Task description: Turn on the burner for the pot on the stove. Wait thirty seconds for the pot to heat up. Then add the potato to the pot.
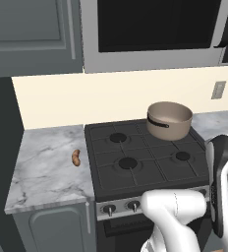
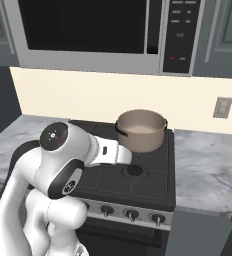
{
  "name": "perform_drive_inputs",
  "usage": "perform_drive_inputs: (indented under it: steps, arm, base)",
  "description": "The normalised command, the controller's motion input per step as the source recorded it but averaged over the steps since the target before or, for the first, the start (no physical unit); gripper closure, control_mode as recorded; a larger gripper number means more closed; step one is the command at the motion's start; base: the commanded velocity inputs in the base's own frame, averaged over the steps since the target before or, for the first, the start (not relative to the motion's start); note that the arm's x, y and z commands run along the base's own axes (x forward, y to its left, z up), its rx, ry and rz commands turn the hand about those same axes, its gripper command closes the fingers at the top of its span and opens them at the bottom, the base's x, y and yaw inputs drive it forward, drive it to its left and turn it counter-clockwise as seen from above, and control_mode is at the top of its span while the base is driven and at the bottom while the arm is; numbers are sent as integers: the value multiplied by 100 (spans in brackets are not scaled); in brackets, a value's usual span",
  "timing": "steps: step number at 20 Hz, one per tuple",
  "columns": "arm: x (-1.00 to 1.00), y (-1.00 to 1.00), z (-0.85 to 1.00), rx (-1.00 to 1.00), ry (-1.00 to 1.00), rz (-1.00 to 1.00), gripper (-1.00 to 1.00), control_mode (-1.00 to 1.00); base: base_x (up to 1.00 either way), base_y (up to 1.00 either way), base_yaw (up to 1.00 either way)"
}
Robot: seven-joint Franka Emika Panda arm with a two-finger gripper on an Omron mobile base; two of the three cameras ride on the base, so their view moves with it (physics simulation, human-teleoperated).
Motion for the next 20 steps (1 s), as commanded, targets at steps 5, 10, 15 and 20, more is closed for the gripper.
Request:
perform_drive_inputs:
  steps: [5, 10, 15, 20]
  arm:
    - [0, 96, 0, 0, -4, 0, -100, -100]
    - [0, 100, 0, 0, 0, 0, -100, -100]
    - [0, 100, 0, 0, 0, 0, -100, -100]
    - [0, 100, -3, 3, 0, 3, -100, -100]
  base:
    - [0, 0, 0]
    - [0, 0, 0]
    - [0, 0, 0]
    - [0, 0, 0]
